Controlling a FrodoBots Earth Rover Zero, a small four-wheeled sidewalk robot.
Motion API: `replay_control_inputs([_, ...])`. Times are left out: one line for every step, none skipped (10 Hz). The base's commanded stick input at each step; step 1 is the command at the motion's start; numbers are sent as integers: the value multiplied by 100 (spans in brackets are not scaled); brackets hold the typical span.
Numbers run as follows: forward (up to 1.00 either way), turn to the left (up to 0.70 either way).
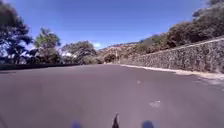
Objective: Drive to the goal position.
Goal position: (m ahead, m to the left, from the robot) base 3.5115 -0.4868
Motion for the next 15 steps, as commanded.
replay_control_inputs([85, 0])
replay_control_inputs([85, 0])
replay_control_inputs([85, 0])
replay_control_inputs([85, 0])
replay_control_inputs([85, 0])
replay_control_inputs([85, 0])
replay_control_inputs([85, 0])
replay_control_inputs([85, 0])
replay_control_inputs([85, 0])
replay_control_inputs([85, 0])
replay_control_inputs([85, 0])
replay_control_inputs([85, 0])
replay_control_inputs([85, 0])
replay_control_inputs([85, 0])
replay_control_inputs([85, 0])
